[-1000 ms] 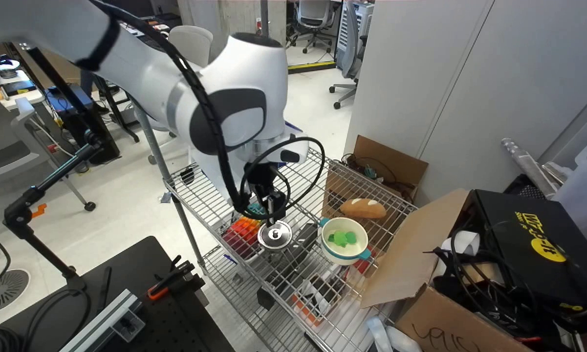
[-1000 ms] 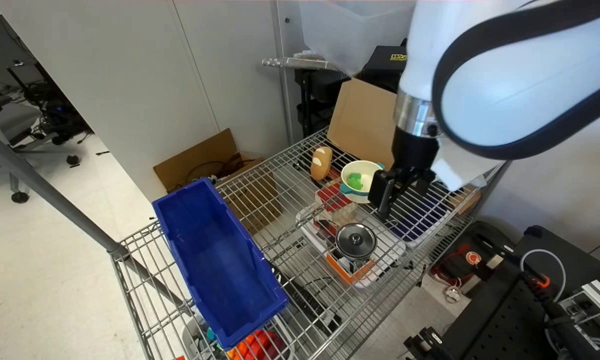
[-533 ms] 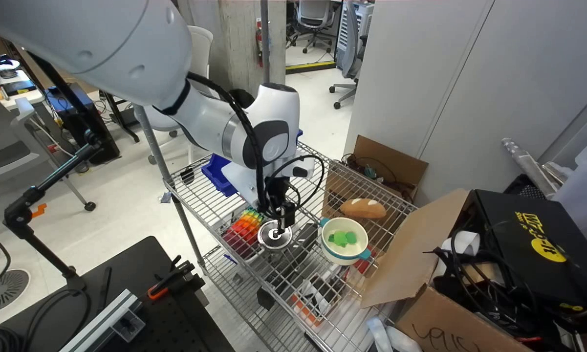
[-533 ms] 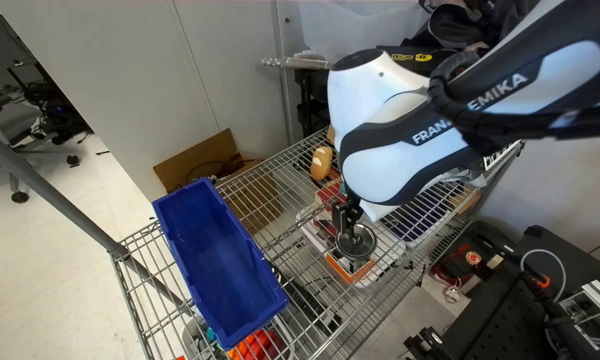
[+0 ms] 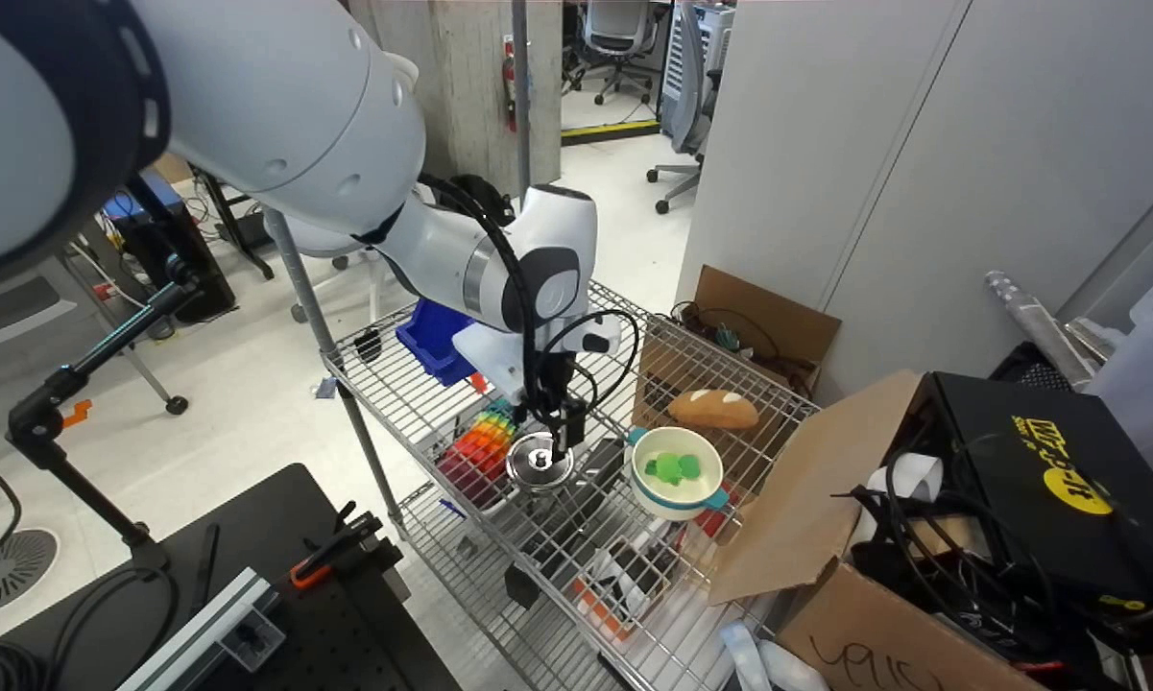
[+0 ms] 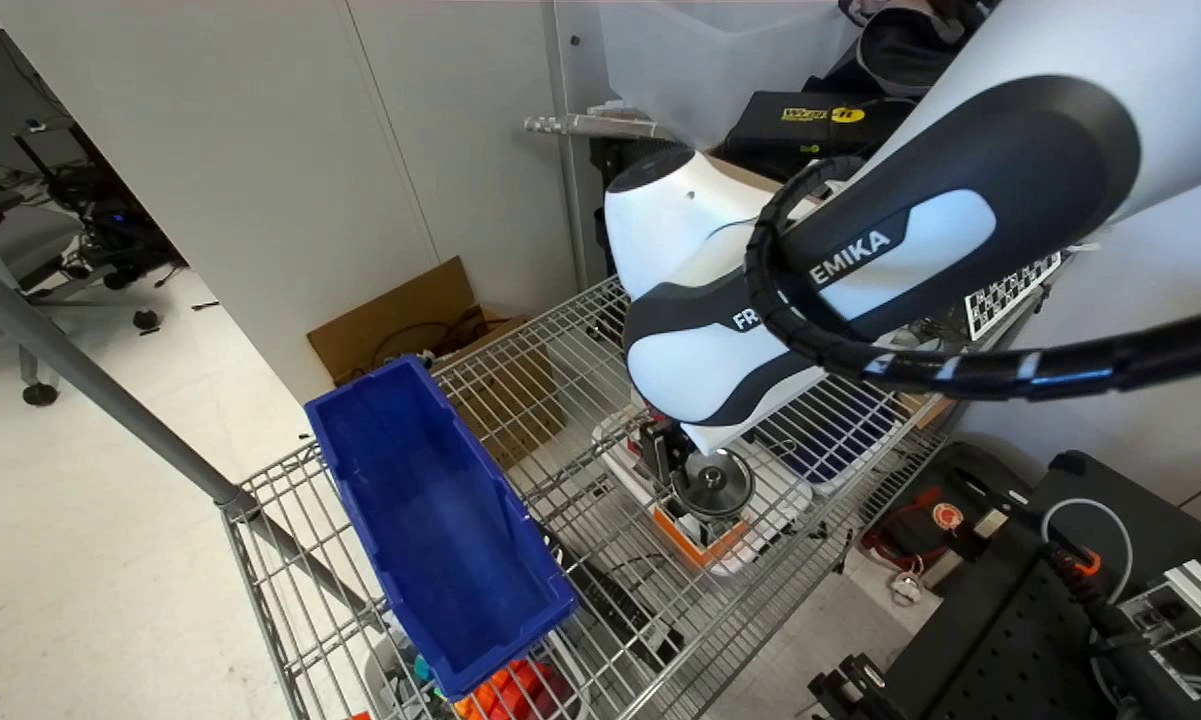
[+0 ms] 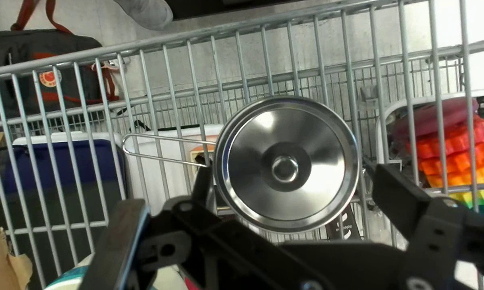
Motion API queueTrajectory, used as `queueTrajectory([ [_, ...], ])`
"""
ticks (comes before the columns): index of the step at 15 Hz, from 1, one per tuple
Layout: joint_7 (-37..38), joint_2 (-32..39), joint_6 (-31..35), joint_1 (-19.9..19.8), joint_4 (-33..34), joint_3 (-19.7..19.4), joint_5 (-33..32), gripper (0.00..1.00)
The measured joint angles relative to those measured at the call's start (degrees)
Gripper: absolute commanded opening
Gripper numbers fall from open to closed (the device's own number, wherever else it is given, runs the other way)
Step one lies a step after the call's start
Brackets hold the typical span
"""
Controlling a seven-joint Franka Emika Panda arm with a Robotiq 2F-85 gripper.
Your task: Remove the lid from the pot
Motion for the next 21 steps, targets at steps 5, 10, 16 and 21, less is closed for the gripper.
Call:
queueTrajectory([
  [5,0.82,2.66,-0.33,0.61,2.15,-0.98,0.00,1.00],
  [10,1.36,5.03,-1.69,0.99,3.78,-1.09,0.00,0.74],
  [16,1.45,5.74,-1.83,1.18,4.74,-1.09,0.00,0.27],
  [21,1.62,5.76,-3.05,1.18,5.76,-1.31,0.00,0.02],
])
